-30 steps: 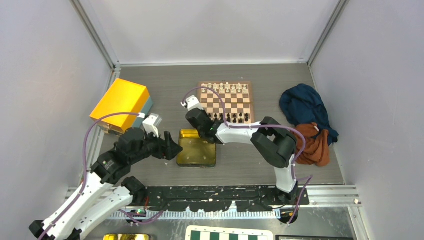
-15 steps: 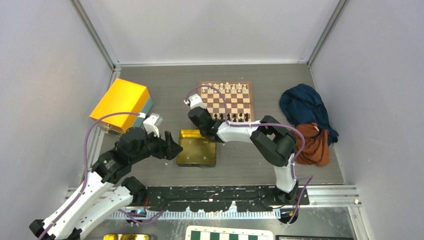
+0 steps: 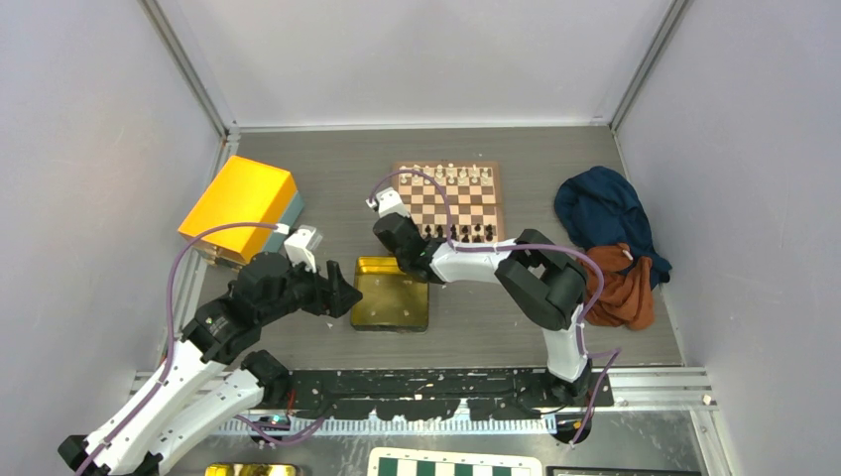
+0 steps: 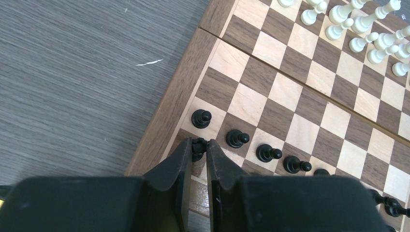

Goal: Set up the chess pieces on the board
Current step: Place the chess piece on the chessboard, then reset both arms

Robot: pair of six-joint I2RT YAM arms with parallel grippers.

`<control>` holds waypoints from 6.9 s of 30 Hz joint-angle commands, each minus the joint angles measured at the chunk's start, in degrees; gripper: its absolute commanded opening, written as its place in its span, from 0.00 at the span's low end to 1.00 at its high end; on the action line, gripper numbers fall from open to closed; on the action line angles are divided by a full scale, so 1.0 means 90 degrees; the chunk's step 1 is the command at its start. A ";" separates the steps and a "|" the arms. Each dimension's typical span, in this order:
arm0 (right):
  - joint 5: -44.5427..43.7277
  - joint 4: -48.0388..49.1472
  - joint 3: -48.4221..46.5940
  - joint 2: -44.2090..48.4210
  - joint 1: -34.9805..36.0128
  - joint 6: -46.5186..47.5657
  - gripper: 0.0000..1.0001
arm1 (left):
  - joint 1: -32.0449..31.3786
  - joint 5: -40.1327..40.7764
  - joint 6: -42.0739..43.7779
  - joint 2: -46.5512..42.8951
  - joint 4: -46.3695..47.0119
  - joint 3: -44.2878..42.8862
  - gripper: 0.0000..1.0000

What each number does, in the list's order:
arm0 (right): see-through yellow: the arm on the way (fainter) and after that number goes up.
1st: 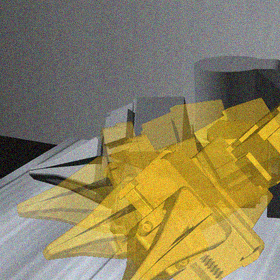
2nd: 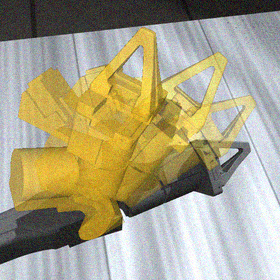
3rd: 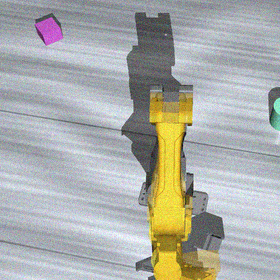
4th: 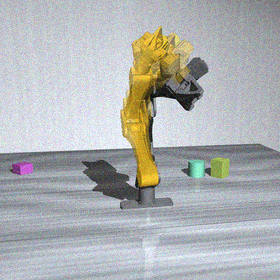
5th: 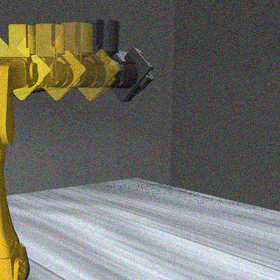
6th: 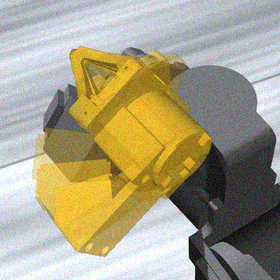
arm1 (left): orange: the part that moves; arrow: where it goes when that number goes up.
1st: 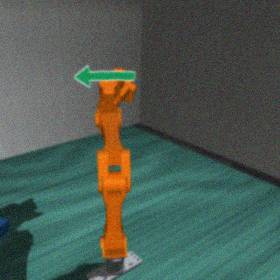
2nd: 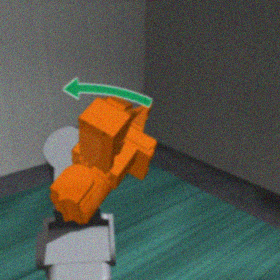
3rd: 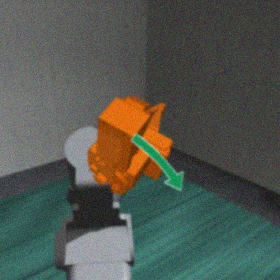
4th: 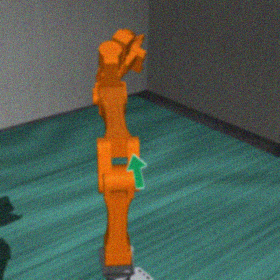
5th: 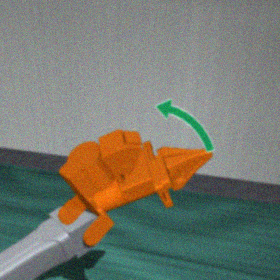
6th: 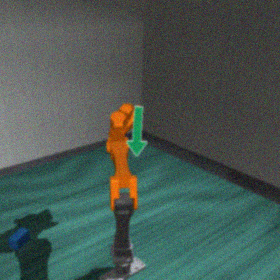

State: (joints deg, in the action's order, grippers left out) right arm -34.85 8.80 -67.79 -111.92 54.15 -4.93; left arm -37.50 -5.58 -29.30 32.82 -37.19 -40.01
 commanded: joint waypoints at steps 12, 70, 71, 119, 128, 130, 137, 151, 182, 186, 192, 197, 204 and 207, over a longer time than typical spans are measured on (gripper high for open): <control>0.0008 0.0323 0.0032 -0.0032 -0.0008 -0.0194 0.12 | 0.0022 0.0049 0.0123 0.0021 0.0104 -0.0193 0.74; -0.0209 0.0248 0.0109 0.0345 0.0143 -0.0046 0.28 | 0.0016 -0.0023 0.0067 -0.0140 0.0084 -0.0137 0.74; -0.0200 0.0252 0.0098 0.0347 0.0145 -0.0048 0.28 | 0.0027 -0.0024 0.0069 -0.0141 0.0084 -0.0135 0.74; -0.0798 -0.2444 -0.0158 0.2504 0.0531 -0.0935 0.30 | 0.0024 0.0425 -0.0282 0.0107 -0.0107 -0.0090 0.77; -0.1582 -0.3602 0.0544 0.4095 0.0719 -0.2051 0.30 | 0.0023 0.0811 -0.0453 0.0683 -0.0116 0.0023 0.76; -0.1657 -0.3859 0.0695 0.4345 0.0714 -0.2203 0.30 | 0.0022 0.0822 -0.0478 0.0869 -0.0007 0.0067 0.76; -0.2043 -0.4617 0.1323 0.5034 0.0714 -0.2933 0.28 | 0.0018 0.0769 -0.0514 0.1639 0.0503 0.0168 0.74; -0.1709 -0.4405 0.1855 0.5443 0.0001 -0.2840 0.21 | 0.0025 0.1342 -0.0510 0.3217 0.1372 0.0246 0.56; -0.0597 -0.3510 0.2034 0.5266 -0.1160 -0.2189 0.17 | 0.0028 0.3517 -0.0909 0.3409 -0.0304 -0.0242 0.00; -0.0497 -0.3427 0.2051 0.5221 -0.1229 -0.2153 0.17 | 0.0033 0.4149 -0.1204 0.3464 -0.1214 -0.0553 0.00; -0.0372 -0.3304 0.2073 0.5192 -0.1409 -0.2096 0.17 | 0.0211 0.4631 -0.1258 0.3499 -0.1712 -0.0895 0.00; -0.0297 -0.3184 0.2070 0.5162 -0.1543 -0.1997 0.17 | 0.0661 0.4721 -0.0900 0.3813 -0.1826 -0.1237 0.00; -0.0130 -0.2916 0.2189 0.5058 -0.1849 -0.1898 0.17 | 0.1426 0.4409 -0.0127 0.4530 -0.0856 -0.1453 0.00; -0.0124 -0.2765 0.2233 0.4953 -0.2021 -0.1859 0.18 | 0.1679 0.4290 0.0167 0.5000 -0.0482 -0.1590 0.00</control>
State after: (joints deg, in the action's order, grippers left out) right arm -36.16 -20.43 -47.90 -66.46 37.63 -22.57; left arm -24.97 33.23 -32.23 74.26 -48.95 -50.87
